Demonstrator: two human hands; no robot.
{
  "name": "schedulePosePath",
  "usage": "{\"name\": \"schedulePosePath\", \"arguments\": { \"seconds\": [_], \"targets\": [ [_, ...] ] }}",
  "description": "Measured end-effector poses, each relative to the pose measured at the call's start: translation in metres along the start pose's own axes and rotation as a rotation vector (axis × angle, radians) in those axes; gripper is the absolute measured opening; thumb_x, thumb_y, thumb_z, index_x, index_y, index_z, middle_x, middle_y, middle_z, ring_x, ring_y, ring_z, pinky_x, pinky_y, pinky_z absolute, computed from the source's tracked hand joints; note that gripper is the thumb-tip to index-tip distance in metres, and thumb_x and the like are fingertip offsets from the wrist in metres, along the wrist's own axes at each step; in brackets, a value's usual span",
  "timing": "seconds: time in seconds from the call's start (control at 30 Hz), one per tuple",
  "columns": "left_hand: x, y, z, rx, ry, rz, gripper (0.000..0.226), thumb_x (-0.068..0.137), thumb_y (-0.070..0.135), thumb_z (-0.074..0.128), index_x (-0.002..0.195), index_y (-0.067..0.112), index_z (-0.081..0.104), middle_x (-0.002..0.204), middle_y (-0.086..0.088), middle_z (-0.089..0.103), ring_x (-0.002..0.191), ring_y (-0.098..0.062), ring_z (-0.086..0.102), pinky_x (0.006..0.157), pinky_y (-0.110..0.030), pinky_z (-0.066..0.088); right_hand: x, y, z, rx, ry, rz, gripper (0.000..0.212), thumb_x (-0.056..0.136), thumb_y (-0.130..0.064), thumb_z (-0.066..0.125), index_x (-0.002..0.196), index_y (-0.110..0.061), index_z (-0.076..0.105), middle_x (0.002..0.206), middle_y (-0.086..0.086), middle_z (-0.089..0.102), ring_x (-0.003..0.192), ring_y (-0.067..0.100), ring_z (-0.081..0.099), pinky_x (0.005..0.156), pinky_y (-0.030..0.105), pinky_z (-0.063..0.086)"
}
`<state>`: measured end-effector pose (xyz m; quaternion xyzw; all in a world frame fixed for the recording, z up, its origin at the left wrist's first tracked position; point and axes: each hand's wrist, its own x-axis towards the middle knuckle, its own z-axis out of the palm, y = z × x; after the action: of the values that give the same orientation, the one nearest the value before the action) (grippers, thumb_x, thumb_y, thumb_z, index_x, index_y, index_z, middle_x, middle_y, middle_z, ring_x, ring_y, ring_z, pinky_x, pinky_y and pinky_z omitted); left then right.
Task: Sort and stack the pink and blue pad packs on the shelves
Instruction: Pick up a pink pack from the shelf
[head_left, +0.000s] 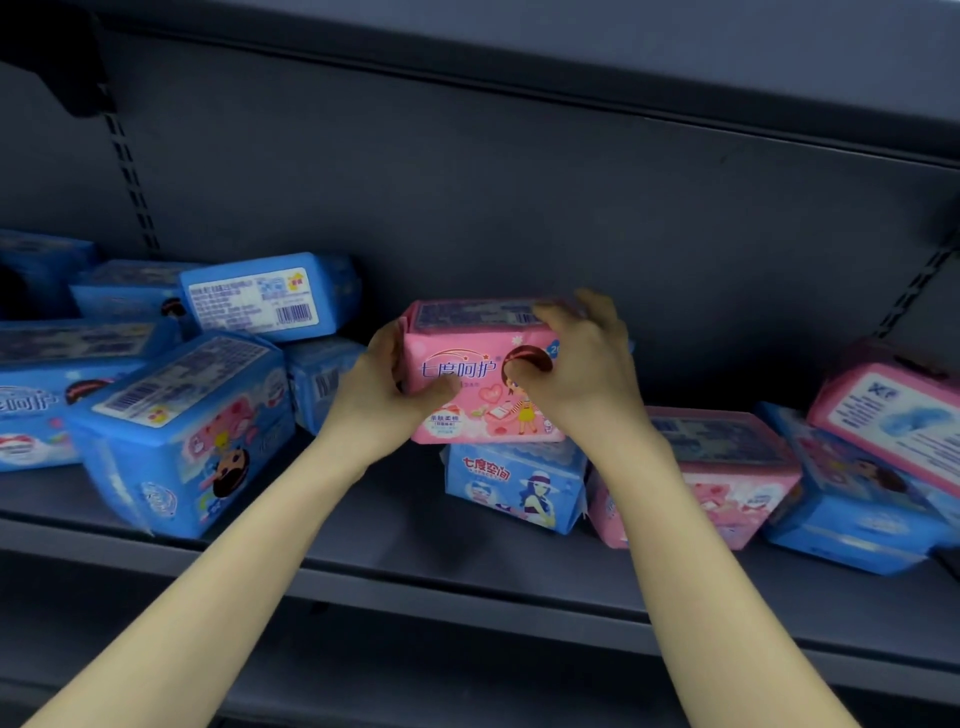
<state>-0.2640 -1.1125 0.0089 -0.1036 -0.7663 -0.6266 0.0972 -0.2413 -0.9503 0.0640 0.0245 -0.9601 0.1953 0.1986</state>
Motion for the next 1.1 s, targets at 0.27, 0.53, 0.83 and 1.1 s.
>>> {"name": "schedulePosePath", "arguments": {
  "seconds": [0.27,0.53,0.83,1.1],
  "targets": [
    [-0.001,-0.003,0.0,-0.036,-0.014,-0.006,0.059,0.08,0.008,0.069,0.13,0.019,0.038,0.1,0.024,0.053,0.078,0.021,0.054,0.062,-0.001,0.045,0.003,-0.005,0.002,-0.145,-0.013,0.008,0.045,0.087,-0.029,0.056,0.129,-0.015,0.05,0.141,0.008,0.036,0.133,0.029,0.028,0.101,0.03,0.025],
    [-0.001,-0.008,-0.001,-0.083,-0.018,-0.008,0.05,0.081,0.007,0.068,0.119,0.022,0.038,0.098,0.021,0.053,0.081,0.015,0.052,0.062,-0.002,0.045,0.004,-0.014,0.002,-0.135,-0.013,-0.085,0.041,0.089,-0.016,0.053,0.13,-0.011,0.052,0.138,0.006,0.044,0.13,0.025,0.03,0.1,0.024,0.024],
    [0.009,-0.014,-0.005,-0.129,-0.148,-0.008,0.057,0.074,-0.008,0.069,0.098,0.032,0.036,0.102,0.008,0.057,0.089,0.0,0.059,0.068,-0.014,0.053,0.003,-0.009,-0.003,-0.183,-0.081,-0.156,0.054,0.087,-0.016,0.058,0.138,-0.02,0.043,0.141,0.001,0.042,0.131,0.022,0.029,0.099,0.022,0.022],
    [0.001,-0.009,-0.012,-0.109,-0.083,0.022,0.064,0.066,-0.003,0.077,0.101,0.034,0.039,0.102,0.012,0.056,0.084,0.009,0.059,0.07,-0.013,0.05,0.005,-0.017,0.0,-0.111,-0.029,-0.156,0.053,0.081,-0.008,0.063,0.132,-0.018,0.051,0.132,0.007,0.051,0.127,0.026,0.037,0.1,0.028,0.032]
  ]
}}
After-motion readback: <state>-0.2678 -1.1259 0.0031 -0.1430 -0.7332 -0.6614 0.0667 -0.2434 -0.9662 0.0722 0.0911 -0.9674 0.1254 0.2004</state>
